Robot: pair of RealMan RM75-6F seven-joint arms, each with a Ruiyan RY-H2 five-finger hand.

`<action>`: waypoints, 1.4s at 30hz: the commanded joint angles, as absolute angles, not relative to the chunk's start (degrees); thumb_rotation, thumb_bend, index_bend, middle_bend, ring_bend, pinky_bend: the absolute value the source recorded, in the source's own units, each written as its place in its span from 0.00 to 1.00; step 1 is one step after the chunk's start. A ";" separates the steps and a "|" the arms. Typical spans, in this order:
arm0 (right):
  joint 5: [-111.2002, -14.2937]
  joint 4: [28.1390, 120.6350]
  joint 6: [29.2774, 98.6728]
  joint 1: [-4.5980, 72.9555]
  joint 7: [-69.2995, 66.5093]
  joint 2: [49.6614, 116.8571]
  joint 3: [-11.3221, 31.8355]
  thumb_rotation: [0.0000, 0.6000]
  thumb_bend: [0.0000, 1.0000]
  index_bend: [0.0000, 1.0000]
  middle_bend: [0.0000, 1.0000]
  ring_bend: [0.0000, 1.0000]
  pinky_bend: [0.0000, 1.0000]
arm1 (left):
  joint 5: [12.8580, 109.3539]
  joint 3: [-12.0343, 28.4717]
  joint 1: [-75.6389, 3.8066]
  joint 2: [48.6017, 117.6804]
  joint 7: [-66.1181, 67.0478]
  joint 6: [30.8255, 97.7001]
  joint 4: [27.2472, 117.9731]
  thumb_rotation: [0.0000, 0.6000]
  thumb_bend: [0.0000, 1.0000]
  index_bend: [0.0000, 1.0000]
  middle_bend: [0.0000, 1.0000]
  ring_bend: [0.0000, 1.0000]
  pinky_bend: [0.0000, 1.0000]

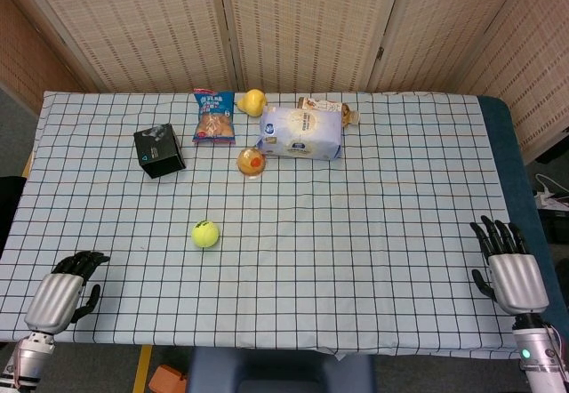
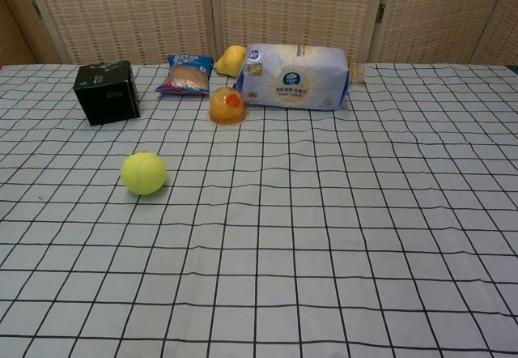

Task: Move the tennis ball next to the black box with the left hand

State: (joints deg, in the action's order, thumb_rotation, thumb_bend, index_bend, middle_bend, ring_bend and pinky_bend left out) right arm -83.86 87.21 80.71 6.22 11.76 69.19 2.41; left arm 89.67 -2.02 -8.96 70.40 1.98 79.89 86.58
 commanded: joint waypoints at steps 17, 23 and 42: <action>-83.51 87.46 80.63 6.23 10.89 68.83 2.71 1.00 0.27 0.07 0.00 0.00 0.05 | 94.05 -0.68 -14.83 75.54 2.47 76.04 87.94 1.00 0.85 0.47 0.51 0.46 0.42; -83.09 87.34 80.38 6.29 10.98 68.82 2.86 1.00 0.27 0.07 0.00 0.00 0.05 | 92.52 0.41 -16.79 80.35 -0.08 73.69 85.73 1.00 0.85 0.49 0.53 0.47 0.42; -82.56 87.22 80.41 6.30 10.62 68.80 3.20 1.00 0.27 0.07 0.00 0.00 0.05 | 85.80 3.11 -19.51 89.89 -8.88 69.91 85.16 1.00 0.85 0.43 0.47 0.47 0.48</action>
